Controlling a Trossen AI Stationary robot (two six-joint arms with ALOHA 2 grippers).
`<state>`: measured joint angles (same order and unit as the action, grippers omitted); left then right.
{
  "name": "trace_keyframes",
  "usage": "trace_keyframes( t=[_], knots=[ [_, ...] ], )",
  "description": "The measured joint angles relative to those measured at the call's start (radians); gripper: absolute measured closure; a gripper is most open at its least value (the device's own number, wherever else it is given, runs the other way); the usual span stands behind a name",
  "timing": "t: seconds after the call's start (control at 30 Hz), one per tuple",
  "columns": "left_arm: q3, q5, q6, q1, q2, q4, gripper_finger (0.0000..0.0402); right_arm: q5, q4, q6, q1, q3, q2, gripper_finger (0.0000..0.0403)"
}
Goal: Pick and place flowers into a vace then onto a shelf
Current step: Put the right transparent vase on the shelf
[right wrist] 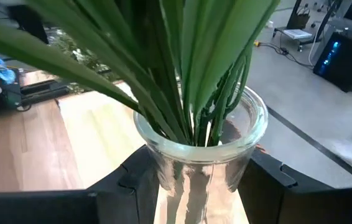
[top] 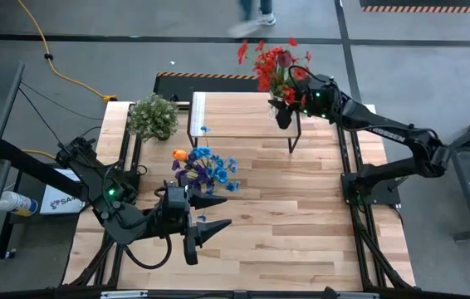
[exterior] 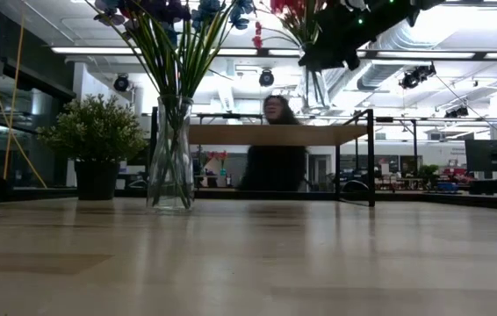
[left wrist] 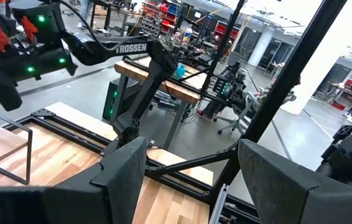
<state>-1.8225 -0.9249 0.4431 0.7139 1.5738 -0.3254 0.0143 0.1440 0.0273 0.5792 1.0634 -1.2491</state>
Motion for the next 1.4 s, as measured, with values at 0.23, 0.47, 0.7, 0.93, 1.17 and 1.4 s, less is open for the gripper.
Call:
trace_keyframes(
  t=[0.23, 0.47, 0.7, 0.93, 1.17, 1.4],
  knots=[
    [0.000, 0.000, 0.000, 0.000, 0.000, 0.000, 0.0115, 0.030, 0.010, -0.003, 0.044, 0.000, -0.010, 0.0240],
    [0.000, 0.000, 0.000, 0.000, 0.000, -0.009, 0.0115, 0.085, 0.044, -0.027, 0.069, 0.000, -0.010, 0.0240],
    [0.000, -0.002, 0.005, 0.000, 0.000, -0.016, 0.0115, 0.109, 0.062, -0.031, 0.069, 0.000, -0.009, 0.0240],
    [0.000, -0.002, 0.008, 0.000, 0.000, -0.018, 0.0115, 0.125, 0.050, -0.053, 0.069, -0.007, -0.008, 0.0240],
    [0.000, -0.003, 0.008, 0.000, 0.000, -0.019, 0.0115, 0.135, -0.078, -0.105, 0.068, -0.119, -0.007, 0.0240],
    [0.000, -0.003, 0.008, 0.000, 0.000, -0.023, 0.0115, 0.106, -0.138, -0.090, 0.068, -0.161, -0.003, 0.0240]
  ],
)
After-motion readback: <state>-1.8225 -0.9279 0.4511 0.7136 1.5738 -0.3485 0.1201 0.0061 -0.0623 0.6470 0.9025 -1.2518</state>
